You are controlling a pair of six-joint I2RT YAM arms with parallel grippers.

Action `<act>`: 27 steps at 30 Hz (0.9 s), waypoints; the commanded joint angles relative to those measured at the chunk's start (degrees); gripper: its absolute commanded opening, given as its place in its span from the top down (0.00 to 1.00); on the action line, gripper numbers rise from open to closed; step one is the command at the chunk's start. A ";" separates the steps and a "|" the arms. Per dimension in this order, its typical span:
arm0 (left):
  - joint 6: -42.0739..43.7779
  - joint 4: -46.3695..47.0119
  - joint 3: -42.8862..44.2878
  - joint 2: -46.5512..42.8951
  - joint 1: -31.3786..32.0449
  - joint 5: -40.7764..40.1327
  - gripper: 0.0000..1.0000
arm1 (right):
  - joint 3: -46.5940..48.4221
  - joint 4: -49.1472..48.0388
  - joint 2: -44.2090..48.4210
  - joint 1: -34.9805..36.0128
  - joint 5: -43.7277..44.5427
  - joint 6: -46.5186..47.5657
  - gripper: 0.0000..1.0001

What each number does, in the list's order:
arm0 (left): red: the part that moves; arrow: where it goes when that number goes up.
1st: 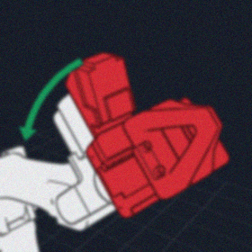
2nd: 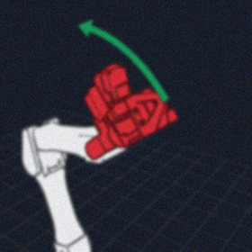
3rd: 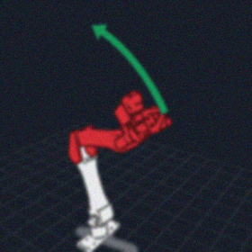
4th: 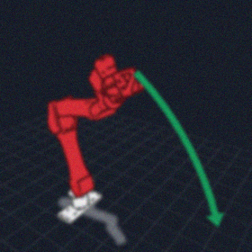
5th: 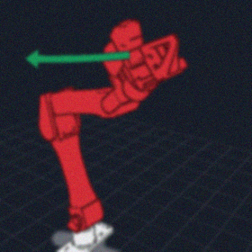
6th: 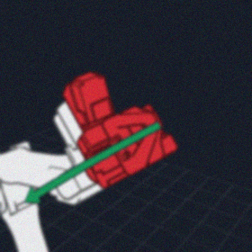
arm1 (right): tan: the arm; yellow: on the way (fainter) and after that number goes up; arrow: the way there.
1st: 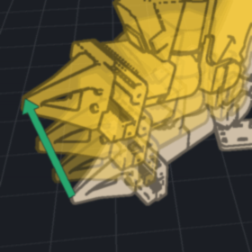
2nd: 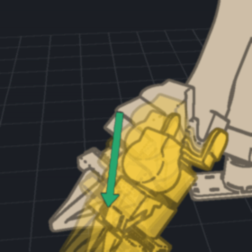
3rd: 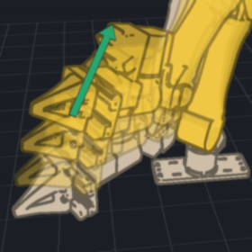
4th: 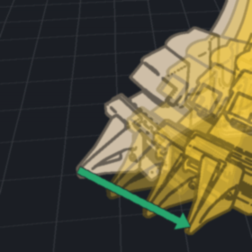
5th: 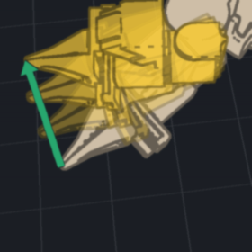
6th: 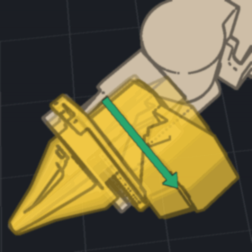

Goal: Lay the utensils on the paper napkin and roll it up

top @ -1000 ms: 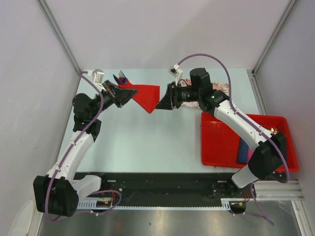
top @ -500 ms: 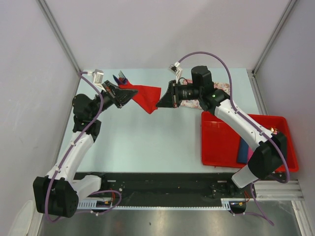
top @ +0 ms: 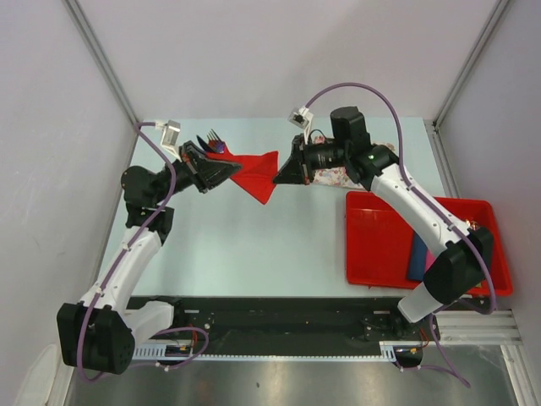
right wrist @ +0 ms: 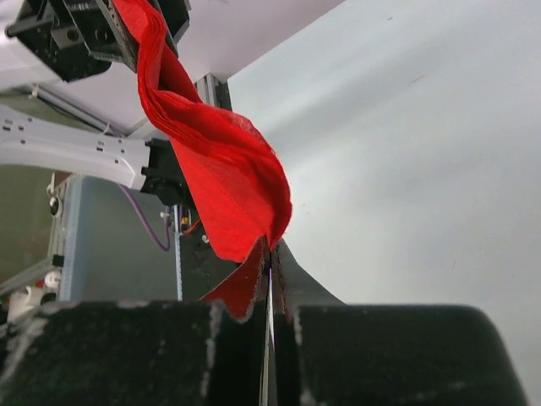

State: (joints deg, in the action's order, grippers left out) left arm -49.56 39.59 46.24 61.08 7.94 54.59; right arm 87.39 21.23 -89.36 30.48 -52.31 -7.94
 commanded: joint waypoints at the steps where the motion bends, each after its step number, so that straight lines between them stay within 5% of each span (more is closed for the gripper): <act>1: -4.76 6.55 1.84 -0.79 0.05 4.47 1.00 | 1.20 3.90 -0.81 0.80 -0.07 7.85 1.00; 8: -2.39 4.01 1.66 -1.49 0.40 3.33 1.00 | -1.62 3.55 0.33 1.87 -1.12 9.26 1.00; 14: 2.35 -3.28 1.05 -2.19 0.40 -1.14 1.00 | 2.15 3.99 2.08 -1.56 1.95 4.43 0.57; 19: 6.40 -11.88 2.36 -1.49 0.40 -5.80 1.00 | 3.05 2.59 6.56 -2.88 9.31 3.11 0.48; 27: 3.33 -9.71 2.98 0.01 0.67 -7.39 1.00 | 1.99 -2.86 10.79 3.97 14.78 7.15 0.39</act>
State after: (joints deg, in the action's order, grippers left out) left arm -45.08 27.99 46.26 61.43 8.29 49.36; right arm 87.18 22.35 -80.14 30.48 -41.12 -3.86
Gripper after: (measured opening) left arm 0.132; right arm 0.601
